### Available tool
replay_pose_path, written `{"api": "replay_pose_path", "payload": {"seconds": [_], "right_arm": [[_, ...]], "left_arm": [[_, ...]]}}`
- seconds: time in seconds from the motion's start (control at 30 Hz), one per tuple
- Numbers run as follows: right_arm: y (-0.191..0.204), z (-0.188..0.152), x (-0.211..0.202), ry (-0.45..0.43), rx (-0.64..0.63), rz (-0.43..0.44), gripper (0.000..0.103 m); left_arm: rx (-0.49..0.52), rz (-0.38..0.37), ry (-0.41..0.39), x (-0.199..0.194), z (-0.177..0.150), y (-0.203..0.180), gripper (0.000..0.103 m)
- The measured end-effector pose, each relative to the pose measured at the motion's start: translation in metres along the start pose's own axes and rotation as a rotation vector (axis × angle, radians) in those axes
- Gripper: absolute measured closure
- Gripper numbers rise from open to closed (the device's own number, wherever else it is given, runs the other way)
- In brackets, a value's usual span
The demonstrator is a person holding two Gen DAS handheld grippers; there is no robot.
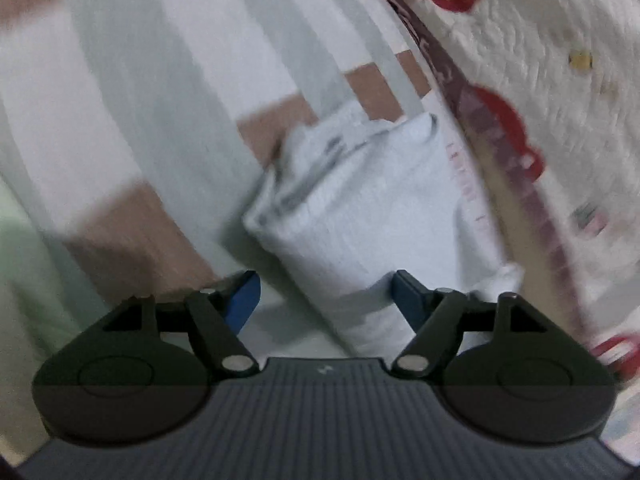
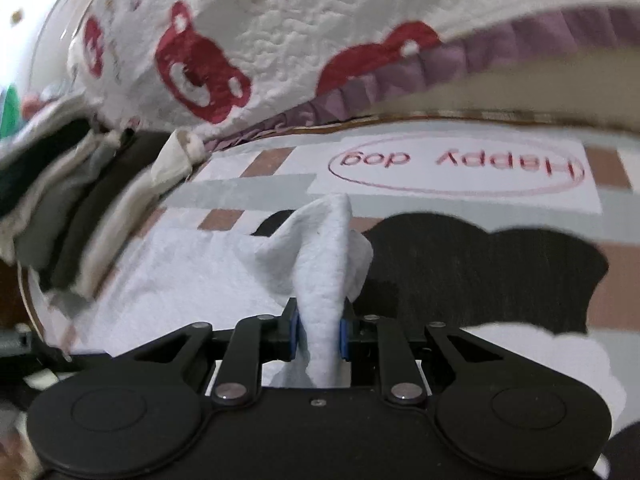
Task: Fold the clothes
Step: 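Grasp the folded grey shirt with both grippers, then lift the grey shirt with both grippers and carry it toward the clothes stack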
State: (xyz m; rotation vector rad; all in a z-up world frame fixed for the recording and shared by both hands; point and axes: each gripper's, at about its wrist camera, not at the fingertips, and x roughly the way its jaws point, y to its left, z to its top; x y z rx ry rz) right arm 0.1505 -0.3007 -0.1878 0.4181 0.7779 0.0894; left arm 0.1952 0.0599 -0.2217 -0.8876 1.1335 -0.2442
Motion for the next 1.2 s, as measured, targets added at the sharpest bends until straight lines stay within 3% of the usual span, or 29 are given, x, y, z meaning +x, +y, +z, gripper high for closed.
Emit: {"api": "replay_pose_path", "payload": {"seconds": [0.07,0.17,0.2,0.3,0.37,0.53,0.57,0.63,0.73,0.87,0.93,1.0,1.1,1.17,1.2], "right_arm": [[-0.006,-0.001,0.001,0.011,0.049,0.015,0.081],[-0.011,-0.002,0.002,0.016,0.093,0.035,0.079],[-0.013,-0.002,0.003,0.019,0.11,0.042,0.078],[-0.022,-0.004,0.007,0.038,0.172,0.062,0.077],[-0.027,-0.005,0.007,0.04,0.21,0.074,0.077],[-0.018,-0.005,0.007,0.032,0.14,0.041,0.077],[-0.017,-0.005,0.007,0.031,0.13,0.037,0.077],[-0.018,-0.005,0.008,0.031,0.139,0.042,0.077],[-0.024,-0.005,0.011,0.039,0.175,0.054,0.069],[-0.044,-0.016,0.015,0.041,0.341,0.11,0.059],[-0.053,-0.02,0.017,0.037,0.42,0.162,0.057],[-0.056,-0.019,0.021,0.027,0.441,0.19,0.055],[-0.055,-0.014,0.032,-0.002,0.428,0.219,0.054],[-0.045,-0.012,0.034,-0.016,0.354,0.201,0.077],[-0.038,-0.011,0.029,-0.035,0.321,0.201,0.078]], "left_arm": [[-0.02,-0.033,-0.049,0.004,-0.001,0.002,0.033],[0.048,-0.012,-0.142,0.009,-0.004,-0.004,0.036],[0.102,0.001,-0.154,0.011,-0.005,-0.009,0.049],[0.348,0.076,-0.196,0.011,-0.012,-0.036,0.06],[0.423,0.104,-0.216,0.009,-0.016,-0.048,0.062],[0.51,0.148,-0.241,0.007,-0.019,-0.063,0.06],[0.492,0.14,-0.237,0.007,-0.017,-0.061,0.058],[0.357,0.075,-0.208,0.01,-0.003,-0.041,0.052],[0.236,0.024,-0.19,0.018,0.004,-0.019,0.037],[0.237,-0.002,-0.233,0.024,0.003,-0.016,0.033],[0.254,-0.007,-0.247,0.026,0.002,-0.017,0.037],[0.278,-0.009,-0.258,0.029,0.002,-0.019,0.051],[0.36,0.035,-0.271,0.028,-0.002,-0.031,0.058],[0.464,0.086,-0.286,0.024,-0.008,-0.046,0.062],[0.52,0.111,-0.298,0.022,-0.012,-0.054,0.064]]}}
